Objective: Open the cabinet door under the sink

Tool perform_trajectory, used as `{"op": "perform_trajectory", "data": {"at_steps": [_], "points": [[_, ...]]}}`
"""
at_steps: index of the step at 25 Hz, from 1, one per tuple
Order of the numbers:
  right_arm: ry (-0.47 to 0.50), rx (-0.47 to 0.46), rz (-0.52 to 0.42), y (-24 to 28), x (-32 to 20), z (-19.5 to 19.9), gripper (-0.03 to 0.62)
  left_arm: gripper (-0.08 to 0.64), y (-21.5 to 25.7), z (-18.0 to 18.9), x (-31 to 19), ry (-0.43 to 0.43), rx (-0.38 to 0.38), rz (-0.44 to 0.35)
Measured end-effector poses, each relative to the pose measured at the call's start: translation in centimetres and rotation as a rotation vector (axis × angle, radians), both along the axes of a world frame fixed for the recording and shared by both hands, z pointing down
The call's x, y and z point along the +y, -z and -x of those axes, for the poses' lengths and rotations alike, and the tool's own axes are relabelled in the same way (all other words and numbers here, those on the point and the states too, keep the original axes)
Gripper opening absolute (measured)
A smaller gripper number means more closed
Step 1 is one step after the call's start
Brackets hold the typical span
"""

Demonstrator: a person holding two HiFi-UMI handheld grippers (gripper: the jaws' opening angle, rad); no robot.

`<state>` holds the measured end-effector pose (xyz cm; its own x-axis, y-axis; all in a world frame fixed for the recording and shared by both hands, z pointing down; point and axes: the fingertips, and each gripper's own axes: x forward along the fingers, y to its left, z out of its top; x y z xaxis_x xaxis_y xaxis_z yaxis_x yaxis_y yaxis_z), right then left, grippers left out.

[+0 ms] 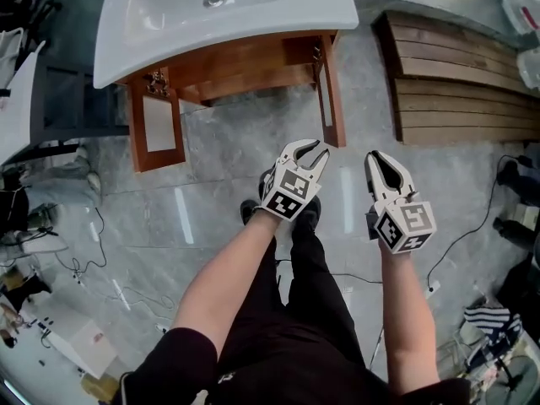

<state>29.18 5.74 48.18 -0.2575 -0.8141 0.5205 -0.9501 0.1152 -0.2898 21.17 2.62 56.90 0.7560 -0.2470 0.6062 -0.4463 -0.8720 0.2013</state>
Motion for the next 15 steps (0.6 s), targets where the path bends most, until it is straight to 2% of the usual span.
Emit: {"op": "perform_trajectory", "data": {"at_steps": [7,15], "points": [[-0.023,0.002,0.0,3.1,1.4,-0.8,0.049,0.107,5.6,1.8,-0.6,0.032,0.035,-0.013],[0.055,-0.016,-0.036,9.4,0.2,2.9,0.048,0.104,13.7,4.1,-0.4,0.098,0.089,-0.007]]}}
